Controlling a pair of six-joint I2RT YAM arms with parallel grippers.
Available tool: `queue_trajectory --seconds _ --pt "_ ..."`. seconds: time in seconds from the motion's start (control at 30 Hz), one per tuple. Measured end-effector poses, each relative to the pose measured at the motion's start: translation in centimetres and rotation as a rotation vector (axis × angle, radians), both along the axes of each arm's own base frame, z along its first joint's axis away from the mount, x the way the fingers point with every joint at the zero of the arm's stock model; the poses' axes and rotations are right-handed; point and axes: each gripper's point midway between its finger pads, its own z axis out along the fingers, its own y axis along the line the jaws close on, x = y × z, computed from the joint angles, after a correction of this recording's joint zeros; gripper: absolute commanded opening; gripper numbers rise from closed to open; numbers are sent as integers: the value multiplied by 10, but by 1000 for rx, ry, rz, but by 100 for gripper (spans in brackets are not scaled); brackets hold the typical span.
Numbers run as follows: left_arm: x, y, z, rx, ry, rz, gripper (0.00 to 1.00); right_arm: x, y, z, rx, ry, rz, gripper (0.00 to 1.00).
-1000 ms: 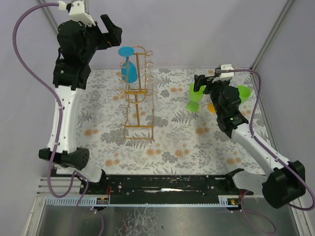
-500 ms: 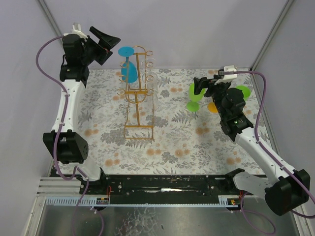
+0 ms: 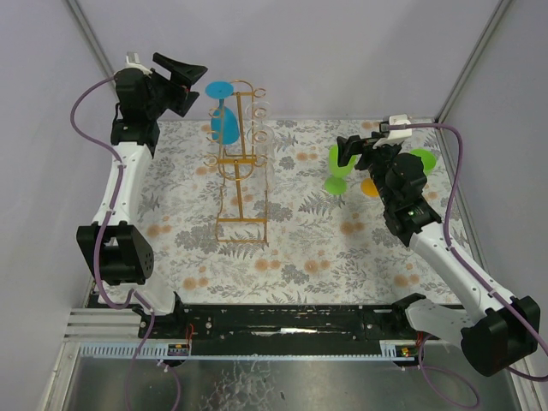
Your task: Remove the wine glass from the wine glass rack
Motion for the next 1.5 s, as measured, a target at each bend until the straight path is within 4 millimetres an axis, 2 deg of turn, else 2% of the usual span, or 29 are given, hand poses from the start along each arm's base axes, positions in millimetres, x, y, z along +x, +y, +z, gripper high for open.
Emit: queue_trajectory --seconds 0.4,0.8,1.07,1.27,1.5 --pt "5 2 -4 -25 16 30 82 0 0 0 0 0 0 99" --pt "18 -8 -26 -25 59 24 76 0 -1 -4 -13 11 -1 99" --pt "25 -8 -37 -29 79 26 63 0 -1 -4 -18 11 -2 99" --pt "29 -8 -43 -39 89 26 47 1 0 -5 -19 13 -2 99" --pt "30 -8 -40 -39 73 26 42 1 0 -5 -19 13 -2 99"
